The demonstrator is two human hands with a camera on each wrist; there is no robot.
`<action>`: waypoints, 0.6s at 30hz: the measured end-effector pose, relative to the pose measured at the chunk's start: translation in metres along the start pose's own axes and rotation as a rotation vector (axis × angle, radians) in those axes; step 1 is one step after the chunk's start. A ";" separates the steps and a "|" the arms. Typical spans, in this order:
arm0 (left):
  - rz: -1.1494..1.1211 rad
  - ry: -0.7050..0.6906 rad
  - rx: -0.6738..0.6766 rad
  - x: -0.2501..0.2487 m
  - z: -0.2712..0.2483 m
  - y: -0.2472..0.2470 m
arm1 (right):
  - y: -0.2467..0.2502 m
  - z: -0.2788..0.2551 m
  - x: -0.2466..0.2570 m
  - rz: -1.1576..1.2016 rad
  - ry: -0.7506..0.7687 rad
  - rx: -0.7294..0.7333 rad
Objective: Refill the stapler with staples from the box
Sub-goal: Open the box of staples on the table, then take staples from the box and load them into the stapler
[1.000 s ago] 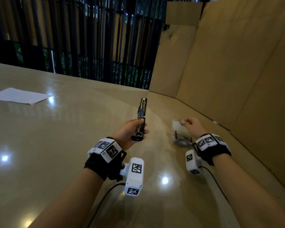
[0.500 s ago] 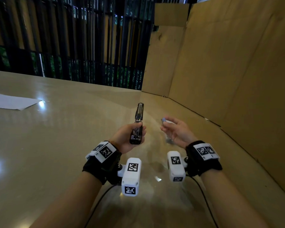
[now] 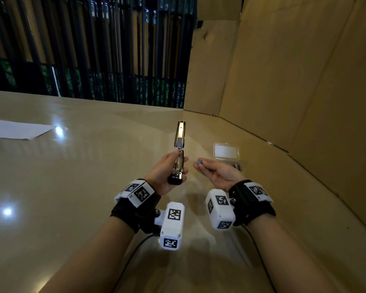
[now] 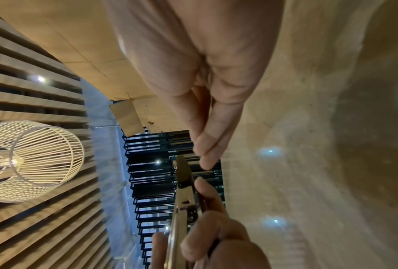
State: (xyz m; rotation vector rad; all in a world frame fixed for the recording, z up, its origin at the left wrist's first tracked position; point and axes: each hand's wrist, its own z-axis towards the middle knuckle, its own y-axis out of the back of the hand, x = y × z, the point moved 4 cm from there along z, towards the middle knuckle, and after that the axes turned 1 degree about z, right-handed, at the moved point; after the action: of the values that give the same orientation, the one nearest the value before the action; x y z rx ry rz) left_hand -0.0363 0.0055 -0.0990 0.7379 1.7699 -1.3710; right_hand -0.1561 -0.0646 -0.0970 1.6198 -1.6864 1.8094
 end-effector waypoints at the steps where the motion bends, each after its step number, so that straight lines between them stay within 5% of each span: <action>1: -0.001 -0.002 0.003 0.000 0.000 0.001 | 0.000 0.000 0.001 0.006 0.012 0.002; 10: 0.011 -0.068 0.038 -0.002 0.000 -0.001 | -0.034 -0.014 0.017 -0.103 0.244 0.096; 15: 0.071 -0.213 0.032 -0.006 -0.003 -0.007 | -0.061 -0.039 0.016 -0.767 0.674 -0.003; 18: 0.103 -0.297 0.019 -0.008 -0.004 -0.007 | -0.073 -0.048 0.008 -0.936 0.841 -0.019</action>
State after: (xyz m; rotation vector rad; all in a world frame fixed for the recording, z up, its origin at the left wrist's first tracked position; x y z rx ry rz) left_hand -0.0387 0.0077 -0.0883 0.5926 1.4696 -1.3520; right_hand -0.1328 -0.0057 -0.0356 1.0542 -0.4448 1.5537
